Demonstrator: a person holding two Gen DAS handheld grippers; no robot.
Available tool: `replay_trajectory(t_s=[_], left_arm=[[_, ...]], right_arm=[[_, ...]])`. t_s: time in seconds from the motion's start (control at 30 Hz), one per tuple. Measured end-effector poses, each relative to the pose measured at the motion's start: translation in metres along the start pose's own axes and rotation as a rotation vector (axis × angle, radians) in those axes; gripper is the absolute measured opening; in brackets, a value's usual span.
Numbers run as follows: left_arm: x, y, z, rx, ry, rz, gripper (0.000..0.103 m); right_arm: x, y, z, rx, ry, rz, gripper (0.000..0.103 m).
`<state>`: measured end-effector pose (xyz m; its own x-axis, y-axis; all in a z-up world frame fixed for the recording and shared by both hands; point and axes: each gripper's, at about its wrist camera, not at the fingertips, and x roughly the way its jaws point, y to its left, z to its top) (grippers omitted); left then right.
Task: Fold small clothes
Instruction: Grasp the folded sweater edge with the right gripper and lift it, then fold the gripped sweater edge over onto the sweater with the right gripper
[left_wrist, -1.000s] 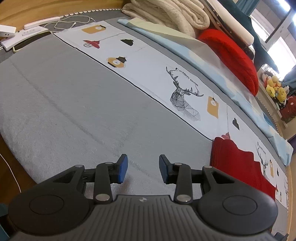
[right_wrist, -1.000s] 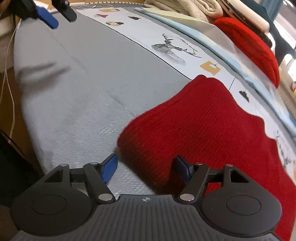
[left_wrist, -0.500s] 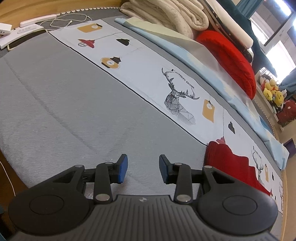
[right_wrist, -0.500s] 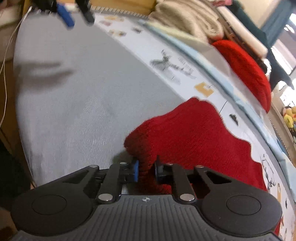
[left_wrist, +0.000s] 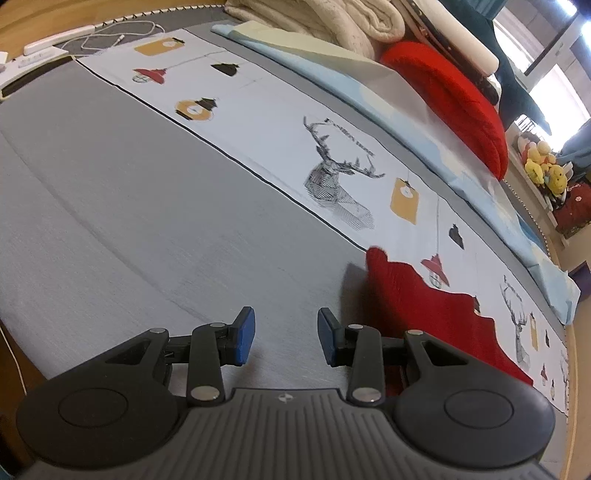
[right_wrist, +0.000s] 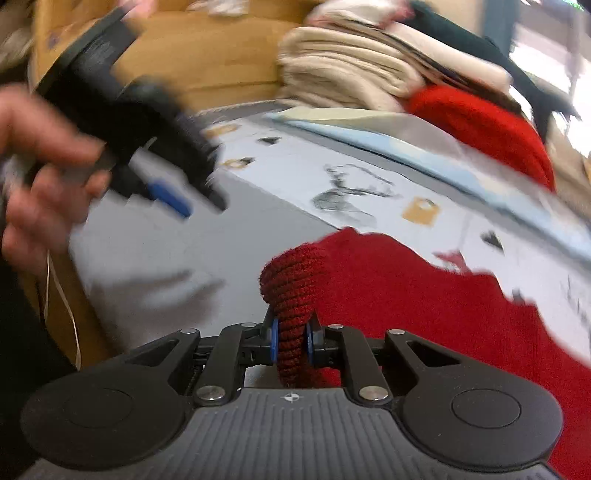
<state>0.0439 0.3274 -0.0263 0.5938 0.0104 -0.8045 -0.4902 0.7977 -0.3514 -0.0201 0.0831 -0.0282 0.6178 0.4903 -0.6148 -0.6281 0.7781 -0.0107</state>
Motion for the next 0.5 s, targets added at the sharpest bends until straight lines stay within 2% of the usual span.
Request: replay_trajectory(t_s=[0.13, 0.23, 0.3, 0.4, 0.5], left_arm=[[0.007, -0.024, -0.006, 0.042, 0.012, -0.005, 0.041], [0.014, -0.043, -0.012, 0.08, 0.023, -0.006, 0.041], [0.018, -0.055, -0.017, 0.105, 0.029, -0.012, 0.041], [0.024, -0.073, -0.023, 0.141, 0.039, -0.018, 0.041], [0.029, -0.088, -0.029, 0.171, 0.048, -0.024, 0.041]], right_arm=[[-0.046, -0.047, 0.006, 0.187, -0.123, -0.037, 0.014], [-0.093, -0.101, -0.01, 0.38, -0.216, -0.139, 0.013], [-0.118, -0.136, -0.034, 0.505, -0.243, -0.235, 0.013], [-0.148, -0.189, -0.082, 0.701, -0.217, -0.401, 0.013], [-0.158, -0.23, -0.133, 0.878, -0.085, -0.536, 0.014]])
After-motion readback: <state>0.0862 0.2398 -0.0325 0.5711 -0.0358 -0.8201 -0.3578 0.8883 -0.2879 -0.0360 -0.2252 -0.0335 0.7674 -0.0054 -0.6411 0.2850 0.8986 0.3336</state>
